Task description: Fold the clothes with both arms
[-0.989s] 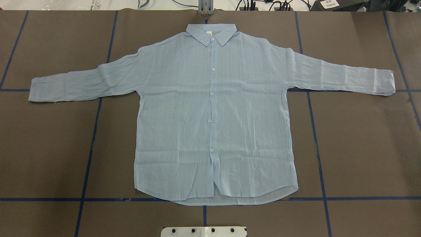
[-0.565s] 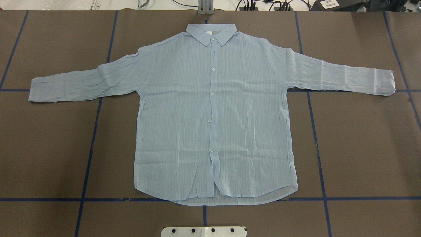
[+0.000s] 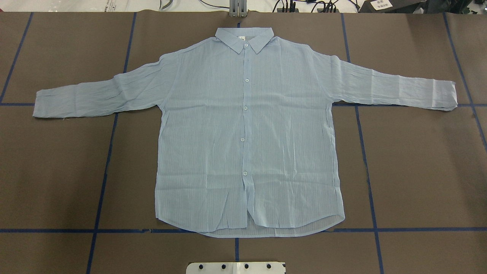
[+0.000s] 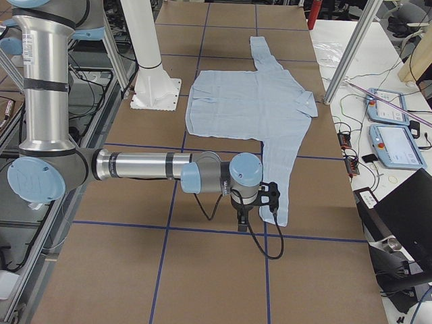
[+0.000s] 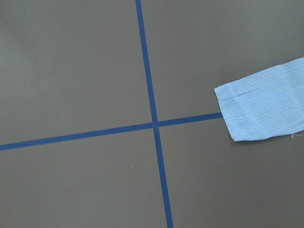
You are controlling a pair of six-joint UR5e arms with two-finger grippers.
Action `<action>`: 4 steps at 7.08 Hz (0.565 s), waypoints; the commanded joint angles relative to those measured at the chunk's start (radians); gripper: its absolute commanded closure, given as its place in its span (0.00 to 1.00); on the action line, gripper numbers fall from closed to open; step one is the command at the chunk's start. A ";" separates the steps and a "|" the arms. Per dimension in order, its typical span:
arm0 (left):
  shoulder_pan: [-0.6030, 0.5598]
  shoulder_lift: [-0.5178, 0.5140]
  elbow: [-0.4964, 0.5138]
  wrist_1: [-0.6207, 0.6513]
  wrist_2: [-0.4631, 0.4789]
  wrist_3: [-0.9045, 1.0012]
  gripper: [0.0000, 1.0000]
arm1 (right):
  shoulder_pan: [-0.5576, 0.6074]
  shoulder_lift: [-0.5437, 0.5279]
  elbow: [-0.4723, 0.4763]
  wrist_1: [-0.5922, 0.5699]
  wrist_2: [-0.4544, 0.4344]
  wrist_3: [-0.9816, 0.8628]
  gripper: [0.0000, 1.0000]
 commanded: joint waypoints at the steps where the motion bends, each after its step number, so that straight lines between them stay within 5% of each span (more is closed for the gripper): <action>1: 0.007 -0.018 0.075 -0.092 -0.006 -0.007 0.00 | -0.080 0.098 -0.177 0.250 -0.006 0.138 0.00; 2: 0.013 -0.089 0.083 -0.092 -0.003 -0.008 0.00 | -0.146 0.159 -0.261 0.345 -0.018 0.315 0.00; 4: 0.028 -0.121 0.104 -0.100 -0.004 0.002 0.00 | -0.236 0.189 -0.374 0.511 -0.108 0.358 0.00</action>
